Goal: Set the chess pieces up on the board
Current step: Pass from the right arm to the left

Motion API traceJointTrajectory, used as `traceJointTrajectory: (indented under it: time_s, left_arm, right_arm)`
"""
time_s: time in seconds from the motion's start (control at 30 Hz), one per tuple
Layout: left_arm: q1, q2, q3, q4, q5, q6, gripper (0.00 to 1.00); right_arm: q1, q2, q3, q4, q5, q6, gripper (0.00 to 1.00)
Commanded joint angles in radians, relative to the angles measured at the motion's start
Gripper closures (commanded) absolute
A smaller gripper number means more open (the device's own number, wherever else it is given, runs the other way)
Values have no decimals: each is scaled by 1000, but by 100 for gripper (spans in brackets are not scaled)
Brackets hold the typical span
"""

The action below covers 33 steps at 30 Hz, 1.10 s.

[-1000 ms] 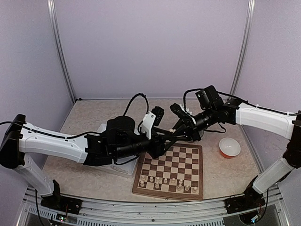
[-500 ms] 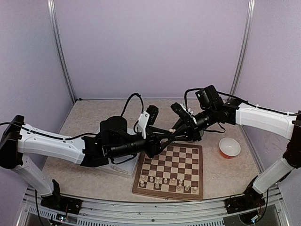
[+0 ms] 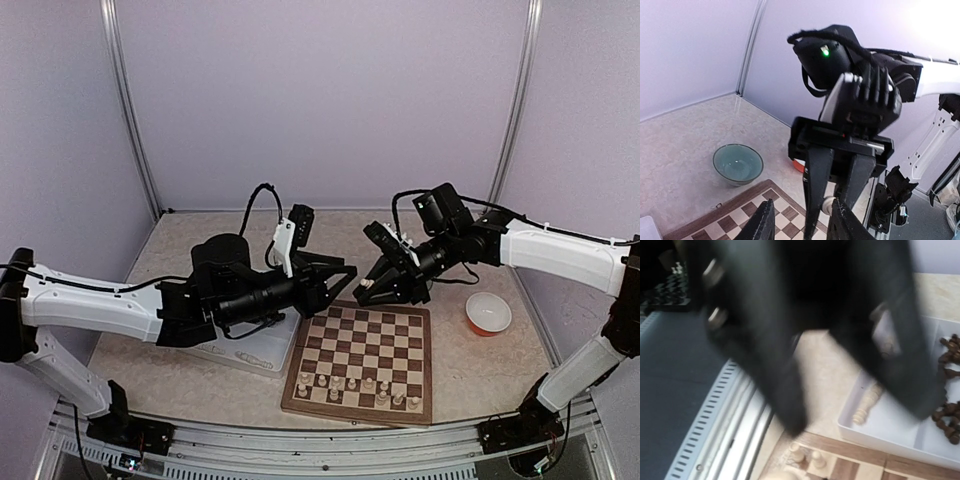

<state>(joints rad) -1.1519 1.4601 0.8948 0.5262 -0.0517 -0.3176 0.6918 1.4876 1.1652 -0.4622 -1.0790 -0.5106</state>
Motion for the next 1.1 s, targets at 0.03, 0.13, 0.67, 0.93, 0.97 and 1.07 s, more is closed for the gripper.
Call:
traceJointTrajectory:
  time_s: [0.03, 0.13, 0.67, 0.93, 0.97, 1.07]
  left_arm:
    - [9, -37, 9, -68, -65, -15, 58]
    - [10, -5, 29, -58, -20, -7, 56]
    - [-48, 4, -12, 90, -80, 43, 56]
    - [-54, 1, -8, 94, 7, 28, 55]
    - [-54, 23, 1, 91, 20, 22, 55]
    - [-54, 65, 46, 50, 22, 15, 55]
  right_arm:
    - [12, 5, 17, -31, -47, -14, 96]
    - [12, 5, 17, -31, -43, -12, 96]
    - [9, 8, 12, -26, -28, -8, 96]
    - [6, 16, 18, -25, -32, -6, 96]
    - [5, 18, 19, -24, -32, -6, 96]
    - [6, 19, 20, -28, -32, -6, 96]
